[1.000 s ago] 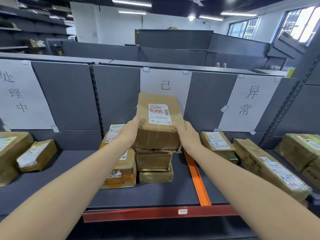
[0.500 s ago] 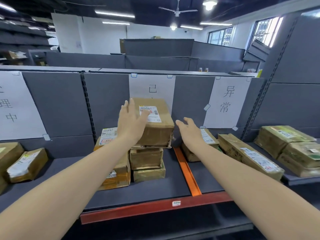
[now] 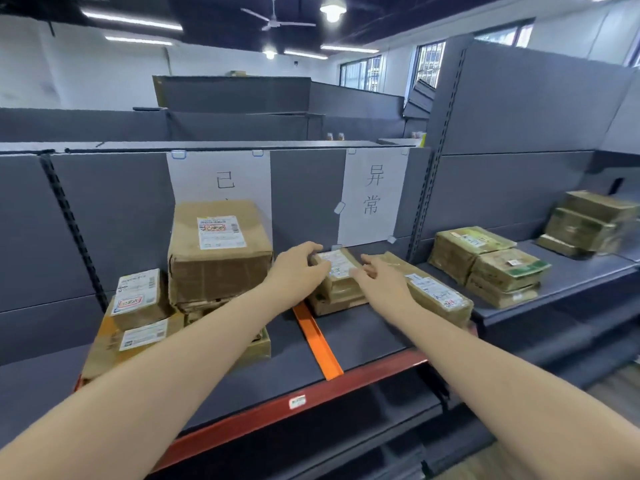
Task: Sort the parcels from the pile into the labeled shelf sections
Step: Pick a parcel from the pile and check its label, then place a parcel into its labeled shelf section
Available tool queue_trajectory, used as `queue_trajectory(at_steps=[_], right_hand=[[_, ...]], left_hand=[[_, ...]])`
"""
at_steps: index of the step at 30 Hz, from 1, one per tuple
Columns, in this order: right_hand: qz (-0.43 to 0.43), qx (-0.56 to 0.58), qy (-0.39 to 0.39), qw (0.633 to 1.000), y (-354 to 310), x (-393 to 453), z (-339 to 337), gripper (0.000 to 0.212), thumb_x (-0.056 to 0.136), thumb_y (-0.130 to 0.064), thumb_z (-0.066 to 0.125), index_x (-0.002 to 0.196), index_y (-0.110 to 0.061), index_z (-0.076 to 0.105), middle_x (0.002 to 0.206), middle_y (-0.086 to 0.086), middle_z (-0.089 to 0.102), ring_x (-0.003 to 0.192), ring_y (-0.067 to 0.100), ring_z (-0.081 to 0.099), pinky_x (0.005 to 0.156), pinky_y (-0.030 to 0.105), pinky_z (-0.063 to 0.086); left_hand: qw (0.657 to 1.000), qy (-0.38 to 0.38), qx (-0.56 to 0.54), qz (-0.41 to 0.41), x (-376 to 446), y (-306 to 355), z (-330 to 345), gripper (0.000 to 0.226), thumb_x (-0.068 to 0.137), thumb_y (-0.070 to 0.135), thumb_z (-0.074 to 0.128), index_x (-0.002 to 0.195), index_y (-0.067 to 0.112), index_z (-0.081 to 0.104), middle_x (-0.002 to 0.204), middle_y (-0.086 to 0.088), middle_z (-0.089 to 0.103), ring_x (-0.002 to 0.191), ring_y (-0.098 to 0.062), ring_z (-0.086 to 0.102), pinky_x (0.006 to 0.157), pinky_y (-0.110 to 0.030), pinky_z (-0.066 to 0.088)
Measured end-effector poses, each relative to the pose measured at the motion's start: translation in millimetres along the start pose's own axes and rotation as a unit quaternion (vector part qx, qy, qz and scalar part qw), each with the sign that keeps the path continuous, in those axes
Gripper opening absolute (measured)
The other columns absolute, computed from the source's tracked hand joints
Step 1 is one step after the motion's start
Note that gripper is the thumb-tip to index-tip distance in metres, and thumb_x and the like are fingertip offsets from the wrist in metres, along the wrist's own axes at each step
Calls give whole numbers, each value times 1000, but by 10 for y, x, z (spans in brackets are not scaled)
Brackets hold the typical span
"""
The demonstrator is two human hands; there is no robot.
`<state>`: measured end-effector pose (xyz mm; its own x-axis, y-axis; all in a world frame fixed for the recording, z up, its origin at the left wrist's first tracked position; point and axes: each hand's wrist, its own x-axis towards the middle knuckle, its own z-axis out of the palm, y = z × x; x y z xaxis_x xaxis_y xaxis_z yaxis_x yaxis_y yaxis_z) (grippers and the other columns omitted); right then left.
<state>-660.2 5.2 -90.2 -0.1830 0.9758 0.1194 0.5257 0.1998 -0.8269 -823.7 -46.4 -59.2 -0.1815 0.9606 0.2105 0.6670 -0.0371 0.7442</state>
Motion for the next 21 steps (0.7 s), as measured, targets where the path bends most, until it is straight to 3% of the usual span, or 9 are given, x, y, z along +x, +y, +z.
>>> queue_trajectory(at_steps=[2,4,7,12,18,21], right_hand=[[6,-6,-6,1000,150,-48,-155,53,92,-38,57,142,-27,45,140,-3,53,115,12,51,91,25,36],[21,-21,-6,1000,313,-91,-313,55,91,-38,59,143,-28,44,141,-5,52,120,12,50,97,27,36],[38,-41,6,998,552,-105,-562,55,89,-39,59,142,-30,45,141,-5,52,124,16,51,107,34,37],[58,-52,32,996,928,-128,-1118,50,92,-32,57,140,-27,47,135,-4,55,122,17,50,96,25,37],[82,-63,49,993,1475,-114,-1915,57,90,-38,59,144,-27,43,143,0,50,123,19,52,99,31,43],[83,-66,52,993,1708,-75,-2253,58,90,-39,59,145,-25,42,144,1,50,122,19,54,101,30,41]], left_hand=[[1000,-17,-2,-9,58,98,164,44,92,27,55,135,20,54,125,5,61,110,-12,55,83,-18,36],[999,-42,-2,-15,100,199,335,38,94,25,52,131,18,56,127,3,58,101,-11,54,75,-17,37],[998,-58,8,-12,176,344,623,11,95,21,50,105,22,56,106,1,55,92,-12,48,66,-20,37],[994,-109,1,-12,303,716,1148,21,93,22,50,109,19,63,108,1,64,99,-15,56,85,-24,42],[990,-143,-10,11,417,1290,1920,20,95,24,51,112,21,60,107,6,59,96,-11,53,67,-19,40],[988,-152,-16,12,467,1528,2283,33,95,23,51,126,15,59,122,1,60,109,-16,56,85,-25,46]])
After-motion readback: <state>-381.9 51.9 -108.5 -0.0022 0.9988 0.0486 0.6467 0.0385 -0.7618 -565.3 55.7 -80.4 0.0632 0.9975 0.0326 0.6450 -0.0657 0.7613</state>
